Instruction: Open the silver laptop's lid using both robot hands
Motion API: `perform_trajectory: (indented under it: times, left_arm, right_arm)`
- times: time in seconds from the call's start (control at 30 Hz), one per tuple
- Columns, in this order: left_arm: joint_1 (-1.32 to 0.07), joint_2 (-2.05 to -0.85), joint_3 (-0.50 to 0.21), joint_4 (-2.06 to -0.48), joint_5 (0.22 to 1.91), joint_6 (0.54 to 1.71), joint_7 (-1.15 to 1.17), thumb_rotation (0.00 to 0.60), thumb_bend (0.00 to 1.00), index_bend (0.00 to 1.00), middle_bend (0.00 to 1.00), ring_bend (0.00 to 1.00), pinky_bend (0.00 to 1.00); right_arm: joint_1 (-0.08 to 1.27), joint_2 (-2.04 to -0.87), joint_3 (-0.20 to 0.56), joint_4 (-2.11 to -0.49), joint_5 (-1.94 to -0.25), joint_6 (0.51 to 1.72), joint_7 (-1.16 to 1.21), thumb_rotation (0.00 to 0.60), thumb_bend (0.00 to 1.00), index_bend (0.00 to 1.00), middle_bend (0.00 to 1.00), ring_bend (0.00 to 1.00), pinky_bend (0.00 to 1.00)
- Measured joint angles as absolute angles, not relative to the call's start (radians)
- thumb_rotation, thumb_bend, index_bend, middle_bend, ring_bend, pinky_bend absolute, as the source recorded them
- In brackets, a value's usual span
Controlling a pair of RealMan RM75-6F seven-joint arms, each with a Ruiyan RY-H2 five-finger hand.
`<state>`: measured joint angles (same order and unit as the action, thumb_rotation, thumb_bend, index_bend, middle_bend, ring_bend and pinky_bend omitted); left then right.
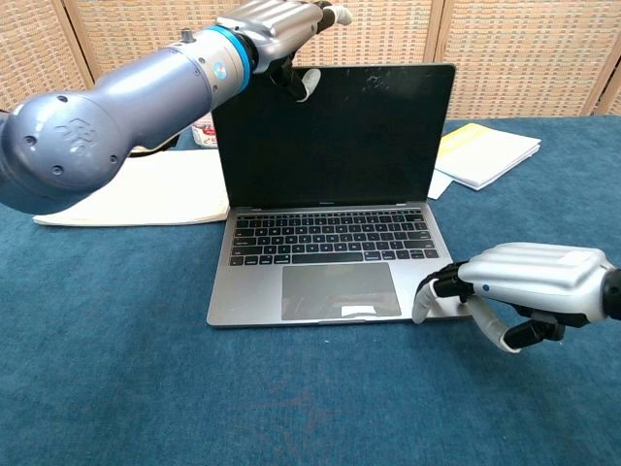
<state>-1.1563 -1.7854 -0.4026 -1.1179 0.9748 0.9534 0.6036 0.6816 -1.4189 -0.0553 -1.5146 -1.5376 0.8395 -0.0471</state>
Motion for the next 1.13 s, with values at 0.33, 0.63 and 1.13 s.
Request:
perform_trajectory:
  times: [0.33, 0.63, 1.13]
  left_arm:
    - [-1.036, -1.577, -0.343, -1.384, 1.142, 1.028, 0.451, 0.6, 0.53, 0.0, 0.0, 0.0, 0.0]
    - [-0.823, -1.285, -0.291, -1.664, 1.24, 1.193, 0.333, 0.6, 0.0, 0.0, 0.0, 0.0, 0.0]
    - [-0.278, -1.078, -0.035, -1.876, 1.293, 1.629, 0.187, 0.6, 0.0, 0.0, 0.0, 0.0, 0.0]
  right_arm:
    - [0.656, -1.337, -0.043, -1.625, -1.568, 0.943, -0.047, 0.6, 1.0, 0.25, 0.2, 0.17, 0.27]
    - [0.55, -1.24, -0.021, -1.688, -1.608, 1.206, -0.03, 0.6, 0.34, 0.14, 0.0, 0.0, 0.11]
    - [0.181, -1.234, 0.02, -1.493, -1.503, 1.673, 0.049, 0.6, 0.0, 0.0, 0.0, 0.0, 0.0]
